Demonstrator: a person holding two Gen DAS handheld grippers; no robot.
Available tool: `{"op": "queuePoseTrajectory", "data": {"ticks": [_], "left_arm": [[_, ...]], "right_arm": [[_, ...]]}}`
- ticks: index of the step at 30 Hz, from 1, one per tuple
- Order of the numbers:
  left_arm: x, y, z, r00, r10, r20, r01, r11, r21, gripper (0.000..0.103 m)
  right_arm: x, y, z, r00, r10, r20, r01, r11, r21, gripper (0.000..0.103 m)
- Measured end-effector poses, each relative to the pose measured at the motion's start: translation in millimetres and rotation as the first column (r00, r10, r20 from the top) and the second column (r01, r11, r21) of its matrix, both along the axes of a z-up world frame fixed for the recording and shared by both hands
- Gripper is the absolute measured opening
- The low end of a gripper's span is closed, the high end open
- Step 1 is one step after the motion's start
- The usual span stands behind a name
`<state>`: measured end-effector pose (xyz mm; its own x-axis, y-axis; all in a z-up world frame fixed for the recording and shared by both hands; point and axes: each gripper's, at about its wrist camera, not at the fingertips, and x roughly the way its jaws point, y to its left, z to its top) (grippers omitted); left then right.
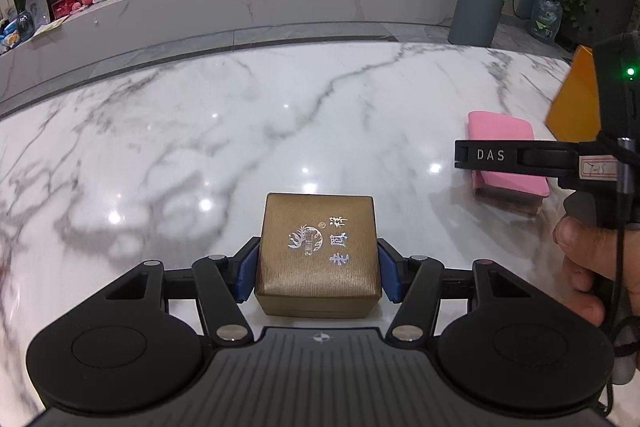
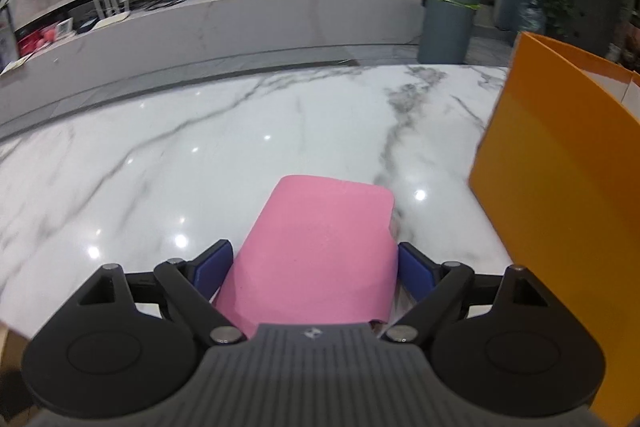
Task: Organize objects
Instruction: 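Lift the gold box and pink wallet off the table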
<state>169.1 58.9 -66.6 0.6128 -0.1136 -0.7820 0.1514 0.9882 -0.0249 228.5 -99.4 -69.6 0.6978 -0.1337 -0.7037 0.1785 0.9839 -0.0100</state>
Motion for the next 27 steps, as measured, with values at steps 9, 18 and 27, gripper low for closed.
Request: {"op": "queuePoseTrajectory", "data": {"ticks": [9, 18, 27], "left_arm": [[-55.9, -17.6, 4.1, 0.998, 0.014, -0.054, -0.016, 0.999, -0.050, 0.067], [-109.7, -36.3, 3.9, 0.998, 0.032, -0.057, -0.032, 0.999, 0.008, 0.067], [-136.5, -51.1, 4.0, 0.998, 0.027, -0.048, -0.026, 0.999, 0.021, 0.067]], "right_arm": [[-61.3, -4.7, 2.8, 0.987, 0.151, -0.060, -0.150, 0.989, 0.018, 0.087], [-133.8, -16.4, 2.5, 0.957, 0.278, -0.081, -0.278, 0.961, 0.015, 0.086], [-190.5, -35.6, 6.2, 0.906, 0.408, -0.113, -0.407, 0.913, 0.028, 0.085]]}}
